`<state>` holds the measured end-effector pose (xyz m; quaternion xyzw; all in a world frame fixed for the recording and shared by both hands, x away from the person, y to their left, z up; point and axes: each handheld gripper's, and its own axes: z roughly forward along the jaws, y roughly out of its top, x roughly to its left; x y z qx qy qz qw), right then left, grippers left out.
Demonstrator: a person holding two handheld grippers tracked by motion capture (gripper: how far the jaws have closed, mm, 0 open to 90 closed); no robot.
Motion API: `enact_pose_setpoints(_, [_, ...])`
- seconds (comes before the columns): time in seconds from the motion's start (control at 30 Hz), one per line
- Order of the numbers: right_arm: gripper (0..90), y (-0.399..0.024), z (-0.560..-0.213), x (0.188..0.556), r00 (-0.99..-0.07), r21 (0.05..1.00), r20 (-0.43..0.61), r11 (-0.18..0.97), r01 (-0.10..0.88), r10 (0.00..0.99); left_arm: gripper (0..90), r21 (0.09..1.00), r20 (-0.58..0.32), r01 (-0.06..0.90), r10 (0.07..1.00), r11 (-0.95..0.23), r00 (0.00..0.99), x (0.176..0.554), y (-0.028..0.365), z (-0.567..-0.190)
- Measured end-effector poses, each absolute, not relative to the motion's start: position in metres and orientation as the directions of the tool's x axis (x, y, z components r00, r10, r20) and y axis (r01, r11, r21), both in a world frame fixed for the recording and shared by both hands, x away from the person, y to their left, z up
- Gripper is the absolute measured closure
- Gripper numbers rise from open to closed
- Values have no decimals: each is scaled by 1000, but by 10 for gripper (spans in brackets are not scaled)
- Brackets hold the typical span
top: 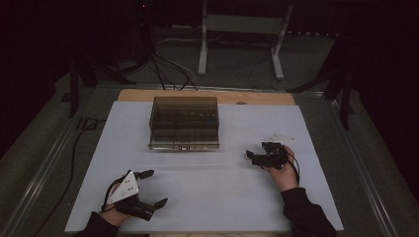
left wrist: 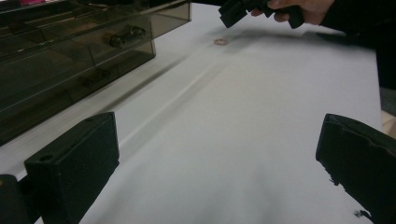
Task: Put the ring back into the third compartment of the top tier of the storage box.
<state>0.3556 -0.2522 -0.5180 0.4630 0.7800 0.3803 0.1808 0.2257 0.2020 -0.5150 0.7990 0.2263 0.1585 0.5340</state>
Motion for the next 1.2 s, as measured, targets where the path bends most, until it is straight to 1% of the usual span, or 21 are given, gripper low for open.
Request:
enact_pose_setpoints(0.03, [288, -251, -518, 356, -508, 755, 60, 294, 586, 859, 6, 925, 11, 193, 530, -327, 848, 226, 202, -515])
enact_pose_setpoints(0.07, [303, -250, -519, 356, -510, 750, 58, 299, 590, 858, 6, 925, 12, 192, 529, -328, 848, 226, 202, -515])
enact_pose_setpoints(0.3, [528, -246, -522, 357, -517, 729, 53, 321, 605, 854, 6, 924, 13, 192, 531, -330, 847, 225, 202, -515])
enact_pose_setpoints(0.33, [537, -245, -523, 358, -517, 727, 54, 321, 607, 854, 6, 923, 15, 192, 529, -333, 848, 225, 202, -515])
enact_pose_setpoints(0.4, [585, -245, -523, 359, -523, 724, 66, 320, 611, 850, 6, 925, 13, 191, 530, -328, 848, 226, 202, -515])
enact_pose_setpoints(0.47, [589, -244, -524, 360, -520, 721, 66, 320, 615, 852, 6, 924, 12, 193, 532, -329, 847, 226, 202, -515])
enact_pose_setpoints(0.63, [698, -241, -527, 362, -526, 710, 68, 330, 622, 848, 6, 927, 10, 193, 534, -323, 846, 226, 202, -515])
enact_pose_setpoints(0.73, [713, -241, -530, 363, -529, 704, 57, 342, 623, 847, 6, 925, 13, 192, 532, -328, 847, 226, 202, -515])
enact_pose_setpoints(0.83, [746, -240, -532, 364, -528, 699, 48, 349, 625, 848, 6, 927, 10, 192, 533, -322, 846, 226, 202, -515])
enact_pose_setpoints(0.9, [776, -239, -531, 363, -529, 694, 40, 357, 625, 848, 6, 925, 13, 193, 533, -328, 846, 226, 203, -515])
enact_pose_setpoints(0.97, [812, -237, -531, 362, -537, 694, 11, 380, 612, 844, 6, 927, 9, 193, 534, -323, 846, 226, 203, -515])
enact_pose_setpoints(1.03, [812, -237, -531, 362, -540, 693, 12, 382, 612, 842, 6, 927, 9, 193, 534, -323, 846, 226, 203, -515])
enact_pose_setpoints(1.07, [861, -235, -532, 361, -539, 693, 10, 383, 611, 842, 6, 924, 13, 193, 532, -331, 846, 226, 202, -516])
enact_pose_setpoints(1.2, [866, -236, -532, 361, -533, 693, 24, 370, 619, 846, 6, 925, 11, 193, 532, -327, 846, 226, 202, -515])
